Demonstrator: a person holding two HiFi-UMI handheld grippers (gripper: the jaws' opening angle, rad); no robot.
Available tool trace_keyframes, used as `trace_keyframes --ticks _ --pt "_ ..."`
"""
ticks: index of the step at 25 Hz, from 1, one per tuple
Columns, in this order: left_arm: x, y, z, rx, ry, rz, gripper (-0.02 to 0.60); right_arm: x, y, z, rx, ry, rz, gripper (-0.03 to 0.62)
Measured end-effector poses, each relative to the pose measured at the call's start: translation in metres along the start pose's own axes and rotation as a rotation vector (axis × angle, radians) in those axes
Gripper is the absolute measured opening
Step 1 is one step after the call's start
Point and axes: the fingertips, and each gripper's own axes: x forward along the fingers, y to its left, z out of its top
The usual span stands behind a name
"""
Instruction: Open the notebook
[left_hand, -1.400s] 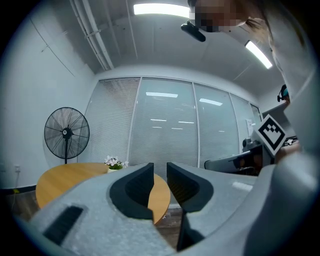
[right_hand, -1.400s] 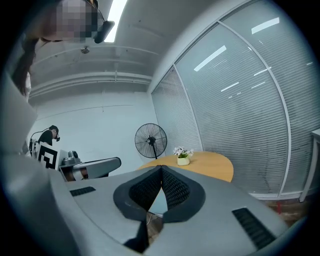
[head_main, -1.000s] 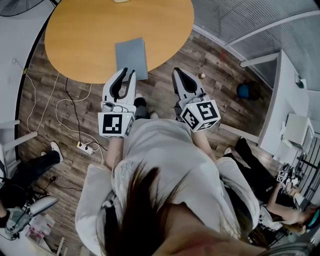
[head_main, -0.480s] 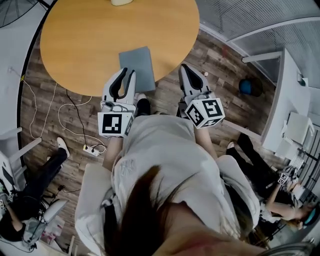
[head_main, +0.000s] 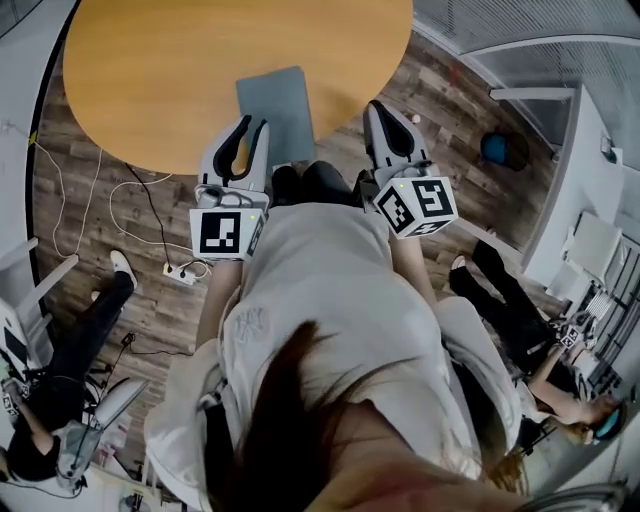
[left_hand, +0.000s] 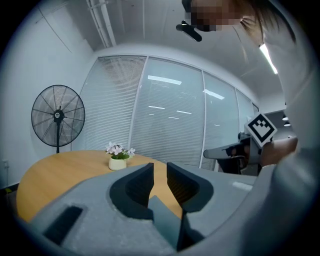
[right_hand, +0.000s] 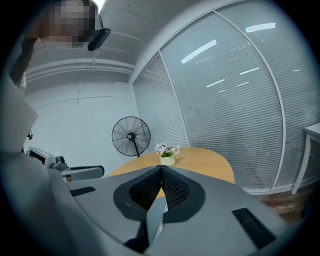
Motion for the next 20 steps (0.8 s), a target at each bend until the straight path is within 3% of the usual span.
trace_keyframes --ticks 20 --pt "0.02 -0.001 -0.002 0.026 0.039 0.142 0.094 0.024 -0.026 0.013 -0.031 0.041 0.111 0.002"
